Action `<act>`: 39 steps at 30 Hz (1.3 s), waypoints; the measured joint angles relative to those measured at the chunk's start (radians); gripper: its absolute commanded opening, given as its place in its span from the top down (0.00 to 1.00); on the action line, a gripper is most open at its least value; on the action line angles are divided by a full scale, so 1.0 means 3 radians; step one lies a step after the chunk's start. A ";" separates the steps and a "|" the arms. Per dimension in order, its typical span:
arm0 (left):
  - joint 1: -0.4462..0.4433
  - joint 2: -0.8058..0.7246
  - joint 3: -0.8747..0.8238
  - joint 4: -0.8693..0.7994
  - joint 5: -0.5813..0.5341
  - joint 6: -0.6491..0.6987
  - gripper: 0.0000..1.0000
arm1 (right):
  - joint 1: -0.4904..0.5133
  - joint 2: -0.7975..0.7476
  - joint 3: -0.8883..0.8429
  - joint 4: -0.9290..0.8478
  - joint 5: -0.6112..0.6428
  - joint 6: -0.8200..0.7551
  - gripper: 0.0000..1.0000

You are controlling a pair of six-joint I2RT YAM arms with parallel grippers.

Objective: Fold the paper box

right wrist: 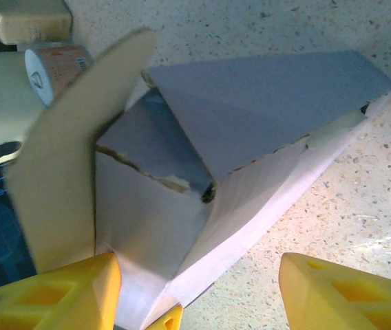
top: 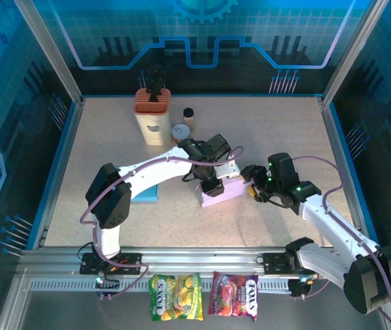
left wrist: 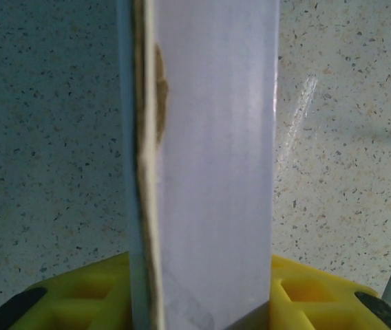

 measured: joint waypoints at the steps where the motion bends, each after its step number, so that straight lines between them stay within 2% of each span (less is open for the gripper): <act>1: -0.0008 0.0000 0.0000 -0.0003 -0.0004 -0.0004 0.58 | 0.0000 -0.0003 -0.0009 0.0009 -0.0001 0.0013 0.41; 17: -0.0034 -0.0014 -0.0019 0.0008 -0.0028 -0.0191 0.43 | 0.0000 0.0187 0.0057 0.0039 -0.0031 0.0058 0.54; 26: 0.0029 -0.0402 -0.0270 0.0118 -0.0024 -0.0412 0.43 | 0.0000 0.0161 0.0064 -0.0004 -0.0031 0.0058 0.55; 33: 0.0148 -0.0779 -0.0542 0.0258 -0.0024 -0.0596 0.55 | 0.0004 0.0163 0.0069 -0.0005 -0.0031 0.0058 0.54; 39: 0.0285 -0.0852 -0.0614 0.0268 -0.0013 -0.0622 0.52 | 0.0006 0.0163 0.0069 -0.0005 -0.0029 0.0060 0.54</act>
